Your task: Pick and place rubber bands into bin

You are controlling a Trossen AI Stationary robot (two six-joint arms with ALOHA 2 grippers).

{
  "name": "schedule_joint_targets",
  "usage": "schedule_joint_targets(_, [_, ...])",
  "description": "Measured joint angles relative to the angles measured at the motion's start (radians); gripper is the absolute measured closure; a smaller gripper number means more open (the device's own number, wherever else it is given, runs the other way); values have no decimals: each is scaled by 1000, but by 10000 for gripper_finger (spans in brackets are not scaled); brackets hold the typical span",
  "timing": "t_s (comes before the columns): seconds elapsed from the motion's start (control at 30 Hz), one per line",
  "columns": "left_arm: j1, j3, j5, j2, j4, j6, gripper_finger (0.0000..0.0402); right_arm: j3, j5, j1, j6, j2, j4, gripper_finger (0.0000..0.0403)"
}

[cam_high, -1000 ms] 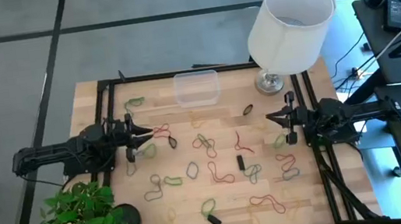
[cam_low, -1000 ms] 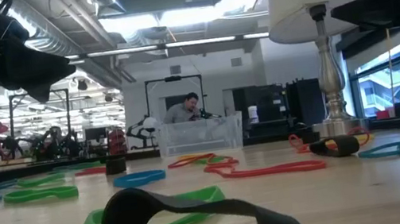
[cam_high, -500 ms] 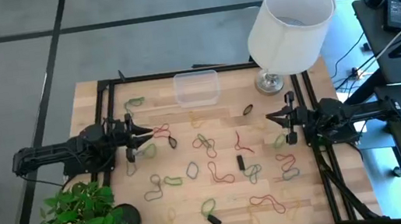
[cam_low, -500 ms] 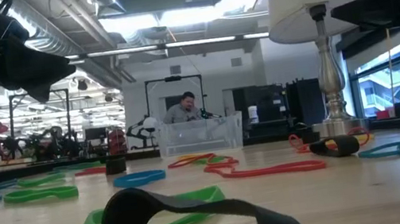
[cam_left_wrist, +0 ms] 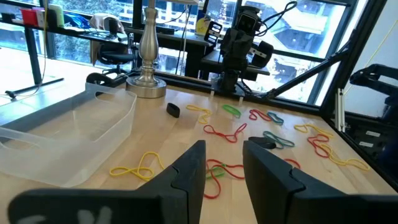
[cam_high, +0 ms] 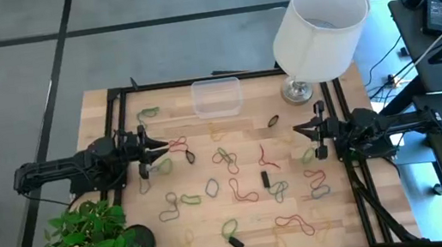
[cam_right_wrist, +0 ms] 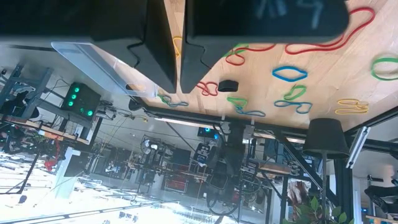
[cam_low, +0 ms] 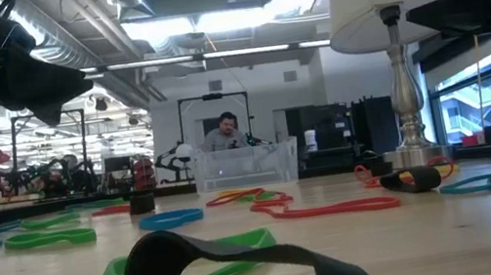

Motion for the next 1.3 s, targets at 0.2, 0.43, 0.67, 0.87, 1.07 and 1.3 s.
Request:
schedule_joint_targets(0.2, [0,0,0,0,0,0,300,0,0,0,0,0,0,375])
schedule_joint_targets(0.43, [0,0,0,0,0,0,300,0,0,0,0,0,0,375])
schedule_joint_targets(0.67, [0,0,0,0,0,0,300,0,0,0,7,0,0,375])
schedule_joint_targets(0.87, [0,0,0,0,0,0,300,0,0,0,107,0,1,375])
schedule_joint_targets(1.07, [0,0,0,0,0,0,300,0,0,0,104,5,-5,384])
schedule_joint_targets(1.3, [0,0,0,0,0,0,300,0,4,0,48,31,24,400])
